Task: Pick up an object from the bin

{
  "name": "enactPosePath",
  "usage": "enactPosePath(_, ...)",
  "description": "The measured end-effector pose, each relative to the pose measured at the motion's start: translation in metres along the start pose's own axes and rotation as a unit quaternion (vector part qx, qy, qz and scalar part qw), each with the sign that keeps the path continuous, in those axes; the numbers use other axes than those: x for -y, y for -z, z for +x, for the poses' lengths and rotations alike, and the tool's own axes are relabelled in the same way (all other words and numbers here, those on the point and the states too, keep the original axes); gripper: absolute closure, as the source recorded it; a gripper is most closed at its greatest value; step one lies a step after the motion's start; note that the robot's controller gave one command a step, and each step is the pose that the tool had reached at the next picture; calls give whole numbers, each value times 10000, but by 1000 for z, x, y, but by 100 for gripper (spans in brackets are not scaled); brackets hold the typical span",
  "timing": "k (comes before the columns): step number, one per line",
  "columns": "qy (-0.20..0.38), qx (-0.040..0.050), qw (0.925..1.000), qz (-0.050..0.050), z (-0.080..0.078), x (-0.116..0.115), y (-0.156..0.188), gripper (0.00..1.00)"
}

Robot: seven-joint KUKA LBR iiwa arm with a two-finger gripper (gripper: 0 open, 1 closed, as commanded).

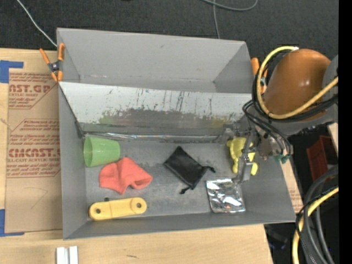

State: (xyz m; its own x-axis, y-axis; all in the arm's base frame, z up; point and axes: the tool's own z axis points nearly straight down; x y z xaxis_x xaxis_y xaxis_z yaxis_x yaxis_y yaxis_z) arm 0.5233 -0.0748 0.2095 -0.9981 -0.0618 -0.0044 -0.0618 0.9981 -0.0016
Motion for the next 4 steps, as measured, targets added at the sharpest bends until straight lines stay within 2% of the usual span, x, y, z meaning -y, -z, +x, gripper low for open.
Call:
enactPosePath(1, 112, -63, 9999, -21, 31, -23, -64, 0)
enactPosePath(2, -439, 11, 9990, -12, 0, -54, -75, 0)
enactPosePath(3, 93, -52, 9999, -18, 29, -41, -136, 0)
enactPosePath(4, -1450, -6, 9894, -19, 0, -74, -140, 0)
